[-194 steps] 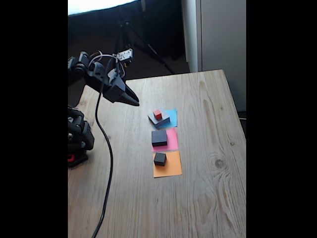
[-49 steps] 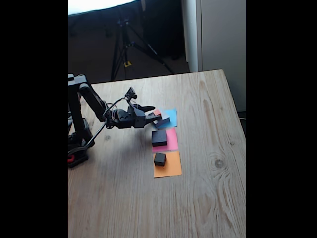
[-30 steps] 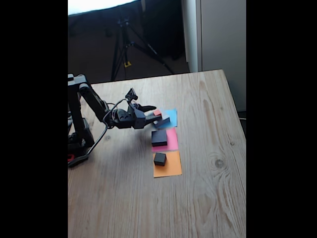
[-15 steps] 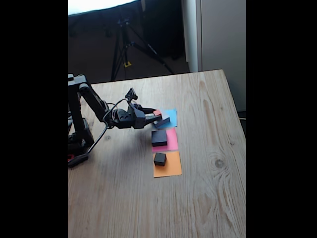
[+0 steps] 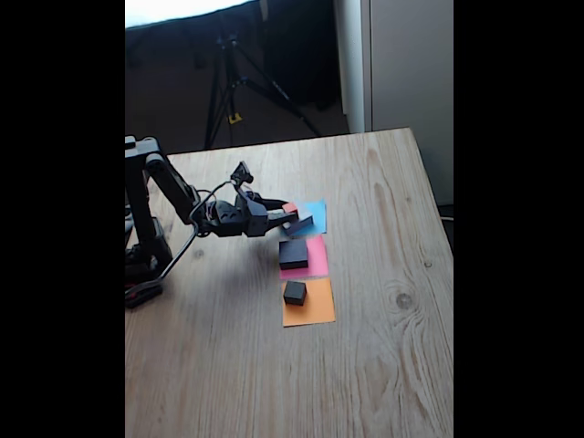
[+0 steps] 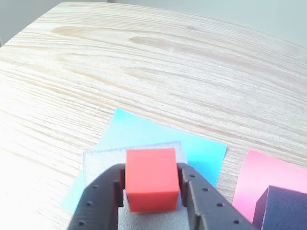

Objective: Tower of hanoi

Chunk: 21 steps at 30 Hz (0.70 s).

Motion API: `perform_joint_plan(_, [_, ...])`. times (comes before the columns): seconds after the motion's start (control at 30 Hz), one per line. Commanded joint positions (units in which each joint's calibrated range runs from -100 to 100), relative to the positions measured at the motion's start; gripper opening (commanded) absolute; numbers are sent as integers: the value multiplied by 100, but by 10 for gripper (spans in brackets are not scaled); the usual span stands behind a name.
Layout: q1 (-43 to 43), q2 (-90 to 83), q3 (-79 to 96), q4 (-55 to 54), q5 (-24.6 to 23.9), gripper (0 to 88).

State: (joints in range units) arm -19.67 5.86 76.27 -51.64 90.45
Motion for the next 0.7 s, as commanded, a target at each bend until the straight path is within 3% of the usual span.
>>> perform_joint_plan(0.0, [41, -555, -45, 134, 18, 7])
perform_joint_plan(0.27, [132, -1873, -391, 1898, -65, 5])
perform_joint_plan(0.47, [316, -3107, -1182, 4537, -48, 5])
perform_joint_plan(0.67, [626, -4189, -2173, 7313, 269, 5])
